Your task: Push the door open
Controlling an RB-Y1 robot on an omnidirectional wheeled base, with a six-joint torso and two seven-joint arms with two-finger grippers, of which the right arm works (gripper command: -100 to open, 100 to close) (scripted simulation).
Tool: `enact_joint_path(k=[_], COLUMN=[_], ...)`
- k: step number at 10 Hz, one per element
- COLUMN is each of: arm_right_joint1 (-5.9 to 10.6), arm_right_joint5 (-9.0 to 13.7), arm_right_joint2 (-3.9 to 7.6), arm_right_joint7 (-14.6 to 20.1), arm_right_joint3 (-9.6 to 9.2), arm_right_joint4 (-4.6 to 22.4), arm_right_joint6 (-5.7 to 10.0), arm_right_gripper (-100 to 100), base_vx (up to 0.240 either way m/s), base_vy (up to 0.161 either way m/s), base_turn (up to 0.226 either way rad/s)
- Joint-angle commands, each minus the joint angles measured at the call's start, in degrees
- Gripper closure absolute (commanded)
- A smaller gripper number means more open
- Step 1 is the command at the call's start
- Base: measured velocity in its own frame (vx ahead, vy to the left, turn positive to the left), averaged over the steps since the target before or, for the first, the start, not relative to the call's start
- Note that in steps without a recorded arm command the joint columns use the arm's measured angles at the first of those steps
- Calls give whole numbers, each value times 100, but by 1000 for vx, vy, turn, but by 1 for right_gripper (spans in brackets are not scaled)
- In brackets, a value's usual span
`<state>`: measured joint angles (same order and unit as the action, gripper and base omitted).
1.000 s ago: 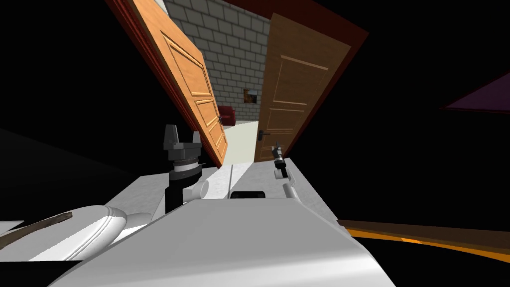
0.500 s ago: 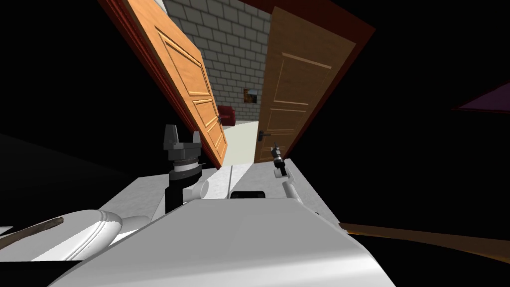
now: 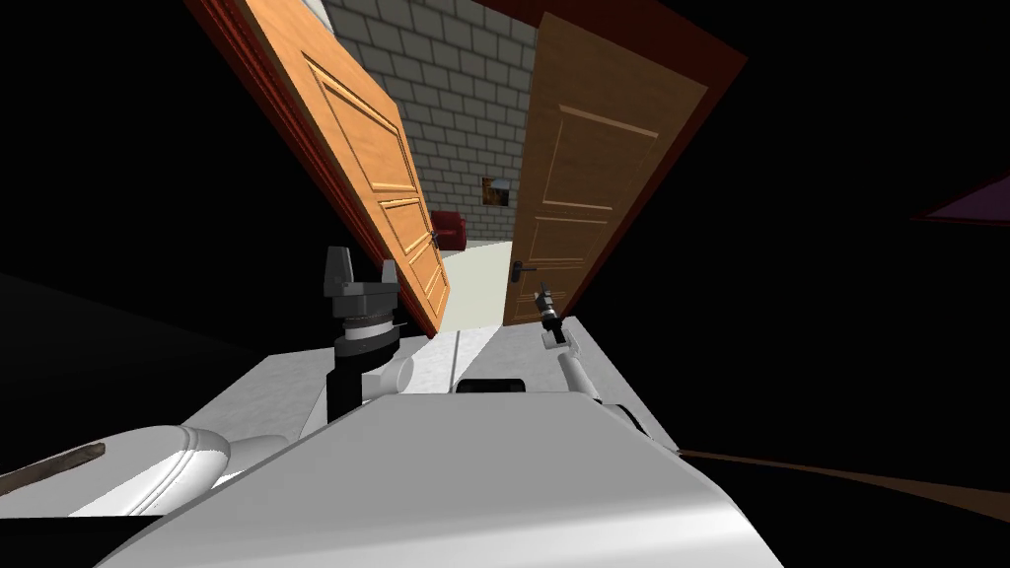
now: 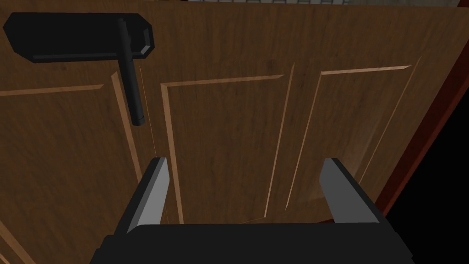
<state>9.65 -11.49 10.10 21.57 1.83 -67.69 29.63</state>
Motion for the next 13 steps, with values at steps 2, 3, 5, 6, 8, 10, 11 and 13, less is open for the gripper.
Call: enact_joint_path(k=[2,3,5,6,8,10,11,13], arm_right_joint1=[152,267,476,581,678,858,948,1022], arm_right_joint5=[-62,-98,-163,-195,-225,-281,-309,-332], arm_right_joint2=[35,63,114,139,162,205,226,243], arm_right_joint7=[76,123,208,251,291,364,401,431], arm_right_joint3=[-6,-7,-7,-7,-7,-7,-7,-7], arm_right_joint4=[372,569,932,1119,1351,1695,1852,2009], arm_right_joint6=[5,7,10,12,14,17,18,20], arm_right_gripper=[-100,-100,-100,-100,-100,-100,-100,-100], base_vx=[84,47,75,102,66,85,114,83], base_vy=[-2,-13,-20,-28,5,-2,4,-5], base_turn=[4,0,3,6,1,2,5,2])
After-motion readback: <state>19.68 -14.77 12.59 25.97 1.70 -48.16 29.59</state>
